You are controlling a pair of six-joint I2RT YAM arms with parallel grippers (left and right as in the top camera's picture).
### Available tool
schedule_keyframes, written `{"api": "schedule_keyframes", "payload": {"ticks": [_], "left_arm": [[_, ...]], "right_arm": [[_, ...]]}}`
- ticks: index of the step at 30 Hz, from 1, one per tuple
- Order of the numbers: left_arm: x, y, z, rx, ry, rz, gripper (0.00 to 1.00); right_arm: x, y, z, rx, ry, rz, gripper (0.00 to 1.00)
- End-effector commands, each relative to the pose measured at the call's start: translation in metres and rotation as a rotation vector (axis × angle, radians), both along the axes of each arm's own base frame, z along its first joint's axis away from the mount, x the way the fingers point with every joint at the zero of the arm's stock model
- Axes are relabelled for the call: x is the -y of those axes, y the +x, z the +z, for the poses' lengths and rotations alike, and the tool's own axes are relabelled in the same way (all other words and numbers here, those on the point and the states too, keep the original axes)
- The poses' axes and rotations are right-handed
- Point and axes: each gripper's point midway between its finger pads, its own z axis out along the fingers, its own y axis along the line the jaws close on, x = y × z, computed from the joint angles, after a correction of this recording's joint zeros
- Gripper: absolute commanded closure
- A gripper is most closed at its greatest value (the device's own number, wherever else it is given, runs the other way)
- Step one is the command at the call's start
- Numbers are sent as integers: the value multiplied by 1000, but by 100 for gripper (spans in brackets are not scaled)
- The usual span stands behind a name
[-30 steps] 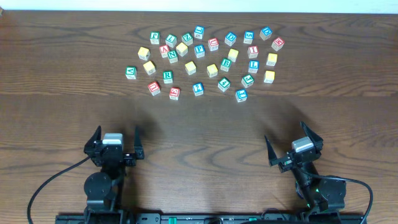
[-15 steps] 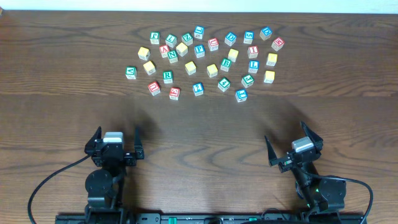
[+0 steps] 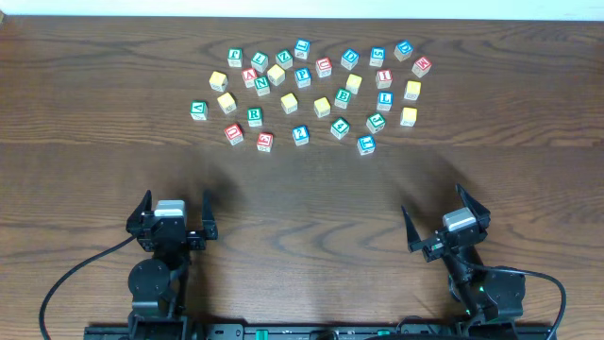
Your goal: Spell out ROBOT
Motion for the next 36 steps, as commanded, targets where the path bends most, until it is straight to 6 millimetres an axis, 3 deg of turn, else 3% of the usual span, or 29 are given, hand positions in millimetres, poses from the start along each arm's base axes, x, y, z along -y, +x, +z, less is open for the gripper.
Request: {"api": "schedule_keyframes", "payload": {"ticks": [1, 19, 32, 36], "left_arm": [[-1, 0, -3, -5, 14, 4, 2], [-1, -2, -15, -58, 15, 3, 2], [-1, -2, 6, -22, -13, 7, 2], [-1, 1, 21, -37, -12, 7, 3]], "right_arm": [[-2, -1, 0, -3, 15, 9, 1], [-2, -1, 0, -3, 15, 9, 1], [-2, -1, 0, -3, 15, 9, 1], [-2, -1, 0, -3, 15, 9, 1]]}}
